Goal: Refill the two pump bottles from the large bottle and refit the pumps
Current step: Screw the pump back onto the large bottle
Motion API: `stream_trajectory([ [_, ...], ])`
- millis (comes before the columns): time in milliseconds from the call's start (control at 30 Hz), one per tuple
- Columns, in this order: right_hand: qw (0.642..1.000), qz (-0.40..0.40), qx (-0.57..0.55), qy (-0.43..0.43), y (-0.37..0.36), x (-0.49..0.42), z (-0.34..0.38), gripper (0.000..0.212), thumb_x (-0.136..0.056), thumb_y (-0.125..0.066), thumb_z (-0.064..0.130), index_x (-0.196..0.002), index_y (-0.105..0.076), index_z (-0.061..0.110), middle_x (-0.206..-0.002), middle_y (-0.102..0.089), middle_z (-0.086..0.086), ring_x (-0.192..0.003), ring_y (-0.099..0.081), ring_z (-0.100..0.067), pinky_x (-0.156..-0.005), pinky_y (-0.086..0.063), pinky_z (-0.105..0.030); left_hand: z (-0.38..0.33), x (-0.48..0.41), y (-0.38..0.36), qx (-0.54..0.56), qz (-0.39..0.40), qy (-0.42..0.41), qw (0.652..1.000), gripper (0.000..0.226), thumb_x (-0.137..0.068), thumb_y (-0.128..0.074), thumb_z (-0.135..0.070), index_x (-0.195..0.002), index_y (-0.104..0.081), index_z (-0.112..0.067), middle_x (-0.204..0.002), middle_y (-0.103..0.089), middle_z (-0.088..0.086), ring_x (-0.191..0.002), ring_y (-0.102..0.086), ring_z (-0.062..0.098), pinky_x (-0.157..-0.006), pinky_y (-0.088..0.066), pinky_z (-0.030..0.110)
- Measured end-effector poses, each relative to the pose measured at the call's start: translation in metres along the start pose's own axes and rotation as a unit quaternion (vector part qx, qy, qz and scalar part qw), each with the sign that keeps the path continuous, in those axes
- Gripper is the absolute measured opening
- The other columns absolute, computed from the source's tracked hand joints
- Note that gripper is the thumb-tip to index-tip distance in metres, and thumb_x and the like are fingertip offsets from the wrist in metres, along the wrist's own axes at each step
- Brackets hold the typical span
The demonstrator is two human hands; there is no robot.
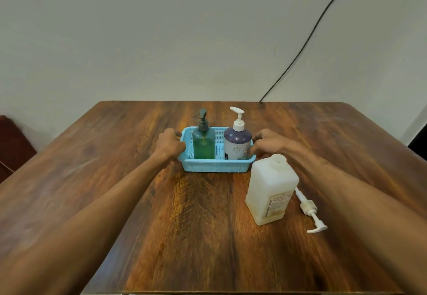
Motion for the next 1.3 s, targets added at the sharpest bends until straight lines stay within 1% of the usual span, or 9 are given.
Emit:
stream_trajectory([
  [67,1.000,0.001,-0.024,0.001,0.001,-0.005,0.000,0.033,-0.086,-0.069,-0.001,-0.118,-0.061,0.001,-0.107,-0.070,-0.017,-0.090,-0.072,-0.030,-0.072,-0.062,-0.034,-0.002,-0.003,0.000,-0.003,-0.005,-0.003,1.000,0.048,-0.090,-0.058,0.006,-0.138,-0.053,0.001,-0.128,-0.062,0.021,-0.100,-0.069,0.036,-0.072,-0.063,0.052],
  [167,0.999,0.005,-0.048,-0.001,0.002,-0.013,-0.002,0.028,-0.088,-0.065,-0.004,-0.116,-0.063,0.002,-0.106,-0.071,-0.018,-0.084,-0.075,-0.031,-0.074,-0.064,-0.038,-0.007,-0.008,-0.002,0.002,-0.011,-0.007,1.000,0.048,-0.090,-0.057,0.006,-0.137,-0.054,0.002,-0.127,-0.063,0.022,-0.100,-0.069,0.036,-0.071,-0.063,0.052],
  [233,0.998,0.008,-0.066,-0.001,0.004,-0.020,-0.004,0.026,-0.090,-0.062,-0.005,-0.115,-0.063,0.002,-0.104,-0.071,-0.018,-0.074,-0.075,-0.030,-0.067,-0.064,-0.036,-0.009,-0.013,-0.004,0.007,-0.016,-0.006,1.000,0.048,-0.089,-0.057,0.007,-0.138,-0.054,0.002,-0.127,-0.063,0.022,-0.099,-0.069,0.037,-0.071,-0.063,0.052],
  [400,0.996,-0.009,-0.085,-0.001,0.015,-0.043,-0.008,0.029,-0.092,-0.060,-0.004,-0.120,-0.058,0.004,-0.110,-0.068,-0.018,-0.061,-0.072,-0.025,-0.062,-0.062,-0.037,-0.016,-0.031,-0.011,0.023,-0.014,-0.002,1.000,0.049,-0.091,-0.056,0.005,-0.140,-0.052,0.001,-0.128,-0.063,0.022,-0.101,-0.069,0.036,-0.073,-0.063,0.051],
  [633,0.996,-0.018,-0.088,0.009,0.027,-0.063,-0.008,0.030,-0.092,-0.060,-0.003,-0.121,-0.059,0.004,-0.108,-0.069,-0.018,-0.074,-0.073,-0.030,-0.053,-0.057,-0.031,-0.022,-0.050,-0.020,0.026,-0.021,-0.003,0.999,0.048,-0.094,-0.058,0.002,-0.142,-0.049,0.000,-0.132,-0.061,0.023,-0.102,-0.070,0.035,-0.074,-0.063,0.050],
  [867,0.995,-0.035,-0.091,0.011,0.046,-0.089,-0.004,0.025,-0.090,-0.061,-0.003,-0.114,-0.060,0.007,-0.103,-0.071,-0.016,-0.067,-0.074,-0.027,-0.049,-0.057,-0.030,-0.036,-0.079,-0.021,0.033,-0.024,-0.011,0.999,0.050,-0.094,-0.058,0.002,-0.143,-0.048,-0.001,-0.133,-0.061,0.022,-0.102,-0.070,0.035,-0.074,-0.063,0.051],
  [1100,0.994,-0.065,-0.092,-0.014,0.039,-0.093,-0.014,0.035,-0.088,-0.066,-0.001,-0.122,-0.060,0.001,-0.103,-0.068,-0.014,-0.061,-0.073,-0.024,-0.051,-0.058,-0.030,-0.025,-0.080,-0.029,0.044,-0.018,0.004,0.999,0.048,-0.094,-0.056,0.001,-0.141,-0.051,-0.003,-0.126,-0.065,0.020,-0.102,-0.069,0.032,-0.076,-0.063,0.050],
  [1200,0.990,-0.086,-0.110,-0.016,0.040,-0.076,-0.012,0.043,-0.091,-0.067,0.004,-0.132,-0.054,0.006,-0.102,-0.070,-0.014,-0.066,-0.072,-0.024,-0.055,-0.059,-0.032,-0.027,-0.068,-0.024,0.054,-0.018,-0.002,0.998,0.057,-0.096,-0.060,-0.004,-0.149,-0.041,-0.005,-0.137,-0.058,0.019,-0.106,-0.065,0.029,-0.080,-0.062,0.046],
  [1300,0.988,-0.124,-0.096,0.001,0.048,-0.050,-0.011,0.050,-0.092,-0.068,0.008,-0.138,-0.049,0.009,-0.100,-0.067,-0.008,-0.078,-0.073,-0.025,-0.057,-0.061,-0.032,-0.028,-0.047,-0.016,0.040,-0.034,-0.025,0.998,0.066,-0.096,-0.064,-0.011,-0.154,-0.032,-0.009,-0.148,-0.049,0.017,-0.118,-0.060,0.029,-0.090,-0.059,0.045],
])
Point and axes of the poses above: each hand's wrist, its own x-axis away from the middle knuckle, its own y-axis out of the back of the hand, z = x × y, the point moved 9 cm from there along -x, towards the middle knuckle
